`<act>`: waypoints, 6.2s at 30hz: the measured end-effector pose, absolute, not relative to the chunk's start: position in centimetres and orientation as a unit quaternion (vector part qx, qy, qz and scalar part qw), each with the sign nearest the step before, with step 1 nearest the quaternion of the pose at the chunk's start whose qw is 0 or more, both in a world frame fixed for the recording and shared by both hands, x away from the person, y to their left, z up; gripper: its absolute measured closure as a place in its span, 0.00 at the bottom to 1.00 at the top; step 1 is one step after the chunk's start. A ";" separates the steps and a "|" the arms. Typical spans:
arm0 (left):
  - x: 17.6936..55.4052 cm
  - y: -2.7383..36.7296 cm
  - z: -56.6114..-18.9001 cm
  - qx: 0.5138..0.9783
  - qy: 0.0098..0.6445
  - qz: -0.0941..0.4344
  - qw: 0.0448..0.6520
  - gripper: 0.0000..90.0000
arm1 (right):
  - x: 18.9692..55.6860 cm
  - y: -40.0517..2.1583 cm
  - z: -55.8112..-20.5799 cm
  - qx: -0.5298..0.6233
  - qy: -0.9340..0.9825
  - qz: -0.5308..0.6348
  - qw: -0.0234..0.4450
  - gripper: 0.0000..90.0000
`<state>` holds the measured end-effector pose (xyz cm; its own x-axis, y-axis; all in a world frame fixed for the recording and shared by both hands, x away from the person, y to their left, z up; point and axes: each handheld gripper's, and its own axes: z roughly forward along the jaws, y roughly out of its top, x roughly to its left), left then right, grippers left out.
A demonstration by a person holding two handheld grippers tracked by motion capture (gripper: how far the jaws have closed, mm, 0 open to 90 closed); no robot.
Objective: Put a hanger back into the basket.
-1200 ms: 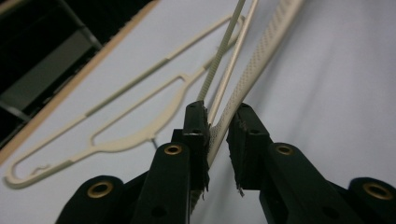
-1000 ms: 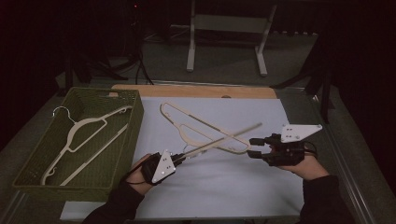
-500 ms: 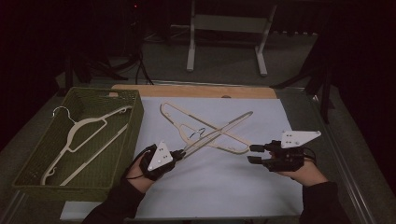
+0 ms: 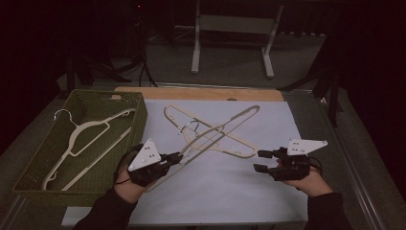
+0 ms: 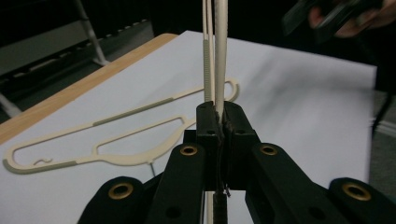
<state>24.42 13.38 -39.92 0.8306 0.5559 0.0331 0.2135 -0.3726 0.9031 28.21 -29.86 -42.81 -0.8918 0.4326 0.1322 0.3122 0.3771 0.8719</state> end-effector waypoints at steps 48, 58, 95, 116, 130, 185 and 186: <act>26.8 38.0 -35.6 0.751 0.418 0.256 0.442 0.98 | 28.1 -28.6 -48.1 0.293 0.816 0.497 0.042 0.23; 27.8 42.3 -37.9 0.757 0.411 0.222 0.458 0.98 | 28.1 -28.8 -48.3 0.296 0.815 0.496 0.038 0.23; 30.7 43.0 -41.8 0.805 0.444 0.152 0.363 0.96 | 28.2 -28.7 -48.6 0.297 0.817 0.494 0.029 0.23; 27.3 43.2 -39.2 0.701 0.445 0.260 0.493 0.56 | 28.2 -28.7 -48.7 0.300 0.816 0.492 0.029 0.23; 21.1 35.9 -35.9 0.667 0.415 0.304 0.539 0.02 | 28.2 -28.7 -48.6 0.304 0.813 0.495 0.028 0.23; 22.3 18.2 -41.2 0.753 0.309 0.157 0.559 0.05 | 39.5 -21.2 -50.2 0.295 0.903 0.305 0.065 0.54; 22.3 18.2 -41.2 0.753 0.309 0.156 0.560 0.05 | 39.5 -21.4 -50.1 0.295 0.903 0.306 0.061 0.55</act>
<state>22.33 18.20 -41.17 0.7602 0.6401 -0.1113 0.2911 -0.1824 0.9391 39.46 -21.41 -50.11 -0.8189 0.5696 0.0707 0.4955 0.6394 0.5879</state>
